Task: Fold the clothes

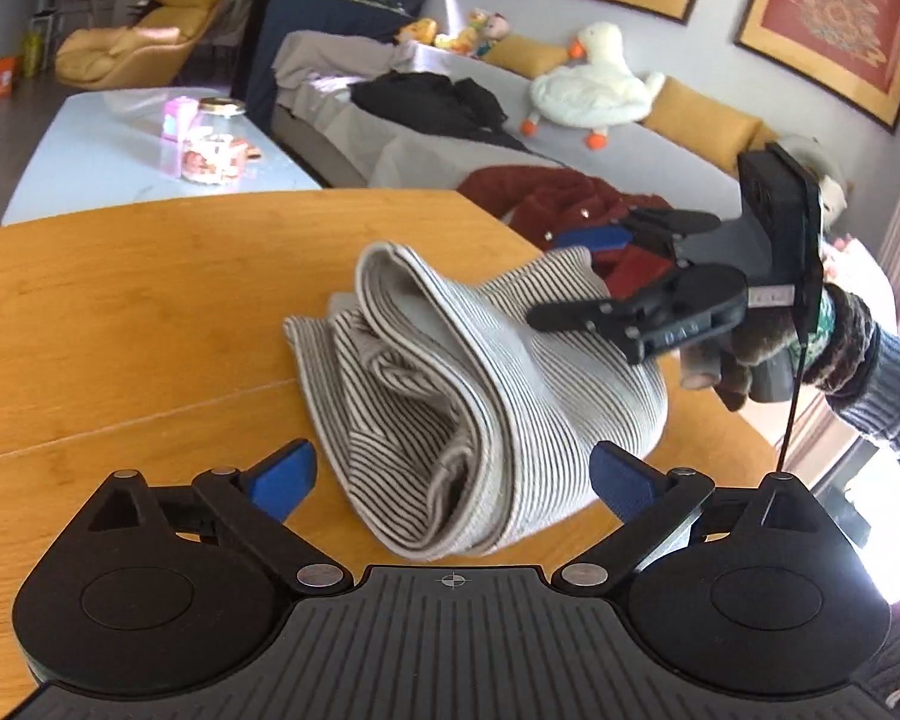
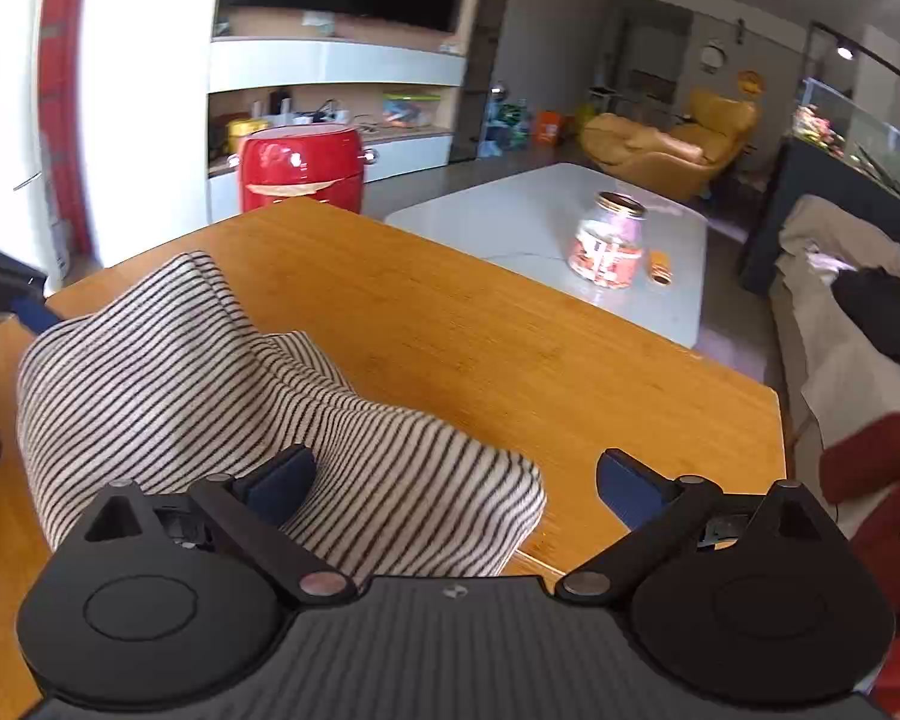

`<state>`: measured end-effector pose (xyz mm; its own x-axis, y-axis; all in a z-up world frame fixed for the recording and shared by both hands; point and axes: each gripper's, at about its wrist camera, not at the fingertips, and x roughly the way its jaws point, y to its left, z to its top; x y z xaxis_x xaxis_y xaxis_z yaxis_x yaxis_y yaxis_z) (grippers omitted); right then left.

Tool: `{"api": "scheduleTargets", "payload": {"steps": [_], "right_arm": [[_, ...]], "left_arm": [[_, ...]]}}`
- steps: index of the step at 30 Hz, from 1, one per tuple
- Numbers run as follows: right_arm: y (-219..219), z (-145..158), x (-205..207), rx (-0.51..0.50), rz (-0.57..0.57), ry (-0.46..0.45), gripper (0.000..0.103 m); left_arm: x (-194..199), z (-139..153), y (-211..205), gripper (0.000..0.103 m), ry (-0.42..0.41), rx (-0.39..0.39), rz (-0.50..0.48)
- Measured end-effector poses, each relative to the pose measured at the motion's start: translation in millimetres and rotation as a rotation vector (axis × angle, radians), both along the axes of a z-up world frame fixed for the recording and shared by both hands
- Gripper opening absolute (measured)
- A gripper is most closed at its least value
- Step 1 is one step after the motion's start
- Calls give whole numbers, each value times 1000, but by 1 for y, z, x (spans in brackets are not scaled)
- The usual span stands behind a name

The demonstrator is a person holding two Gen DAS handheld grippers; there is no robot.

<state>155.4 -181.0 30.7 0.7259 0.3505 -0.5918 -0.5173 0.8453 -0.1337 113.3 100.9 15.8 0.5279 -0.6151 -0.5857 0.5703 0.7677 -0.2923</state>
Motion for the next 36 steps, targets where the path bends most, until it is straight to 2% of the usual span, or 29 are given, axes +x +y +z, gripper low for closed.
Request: {"api": "scheduleTargets", "payload": {"steps": [3,6,8,11,12,14,17,20,23,24,27,30,32,33,36], "right_arm": [[-7,-14,3,98,-59,22,102],[-20,-3,-9,177,-79,19,102],[-31,6,-26,220,-63,2,101],[-45,-1,-44,290,-30,77,96],[-47,-8,-47,321,-20,117,93],[-50,-23,-51,388,-36,148,69],[-51,-17,-58,419,-32,134,46],[-52,-11,-64,449,-28,118,35],[-62,2,-59,539,-11,128,25],[-68,7,-56,579,-2,135,24],[-57,-6,-38,523,-55,122,24],[-46,-20,-20,465,-109,109,25],[-38,-30,-9,426,-145,99,28],[-35,-34,-3,406,-163,95,29],[-29,-33,-4,363,-184,70,37]], "left_arm": [[6,-13,-31,100,-10,76,-43],[8,-19,-51,101,-36,138,-68],[3,-17,-57,101,-68,161,-68],[-7,-19,-58,94,-99,155,-63],[-7,-21,-58,88,-89,132,-65],[-6,-24,-59,79,-66,92,-73],[-7,-25,-60,64,-34,44,-77],[-6,-20,-53,54,36,-27,-59],[7,-9,-32,47,156,-207,-42],[13,-7,-28,45,166,-236,-30],[31,0,-15,44,191,-316,7],[53,-9,-22,44,192,-228,74],[63,-17,-25,48,194,-172,110],[66,-19,-25,54,185,-153,120],[70,-19,-17,57,184,-145,157]]}}
